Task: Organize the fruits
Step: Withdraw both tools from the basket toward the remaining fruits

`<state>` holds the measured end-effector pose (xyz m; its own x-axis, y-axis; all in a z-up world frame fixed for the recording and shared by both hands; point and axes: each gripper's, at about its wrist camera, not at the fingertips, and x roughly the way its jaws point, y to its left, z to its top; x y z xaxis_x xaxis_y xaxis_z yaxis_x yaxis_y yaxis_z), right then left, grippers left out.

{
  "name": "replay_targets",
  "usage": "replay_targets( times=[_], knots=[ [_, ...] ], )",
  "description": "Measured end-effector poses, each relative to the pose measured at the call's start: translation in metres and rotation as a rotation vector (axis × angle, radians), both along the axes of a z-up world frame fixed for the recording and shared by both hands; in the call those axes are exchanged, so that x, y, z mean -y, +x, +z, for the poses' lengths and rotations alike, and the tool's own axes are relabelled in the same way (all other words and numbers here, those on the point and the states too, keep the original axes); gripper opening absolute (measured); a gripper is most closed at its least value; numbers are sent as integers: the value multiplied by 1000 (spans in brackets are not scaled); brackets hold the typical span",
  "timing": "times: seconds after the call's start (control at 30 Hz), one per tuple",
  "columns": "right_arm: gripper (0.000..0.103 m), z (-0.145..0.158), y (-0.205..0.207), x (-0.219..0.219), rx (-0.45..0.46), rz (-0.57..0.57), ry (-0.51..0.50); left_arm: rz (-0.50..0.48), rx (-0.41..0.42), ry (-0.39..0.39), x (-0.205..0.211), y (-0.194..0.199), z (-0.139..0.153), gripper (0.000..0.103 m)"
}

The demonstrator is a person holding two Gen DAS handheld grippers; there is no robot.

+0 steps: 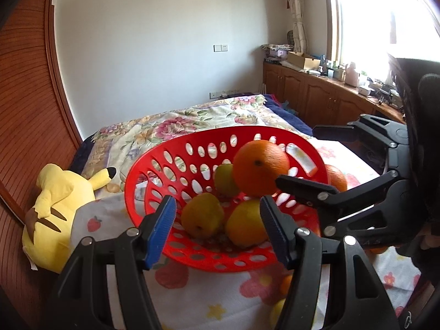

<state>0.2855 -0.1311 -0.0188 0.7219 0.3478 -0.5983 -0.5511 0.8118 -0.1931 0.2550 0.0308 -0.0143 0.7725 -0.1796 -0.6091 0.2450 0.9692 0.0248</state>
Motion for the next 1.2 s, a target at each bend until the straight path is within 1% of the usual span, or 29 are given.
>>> replay_targets(
  times=[0.17, 0.3, 0.4, 0.5, 0.93, 1.07, 1.2],
  knots=[
    [87, 0, -14, 5, -5, -8, 20, 24, 15, 1, 4, -14, 6, 65],
    [89, -3, -20, 10, -54, -49, 59, 37, 3, -9, 4, -19, 8, 66],
    [89, -2, -24, 13, -52, -88, 74, 45, -1, 4, 7, -25, 5, 66],
    [89, -1, -27, 16, -51, -118, 90, 45, -9, -12, 8, -31, 3, 67],
    [89, 0, -46, 32, -57, -116, 132, 34, -22, -35, 13, -54, -5, 68],
    [89, 0, -54, 46, -55, -122, 147, 44, -20, -26, 13, -64, -11, 68],
    [89, -7, -70, 68, -58, -137, 169, 60, -17, -31, 10, -78, -20, 68]
  ],
)
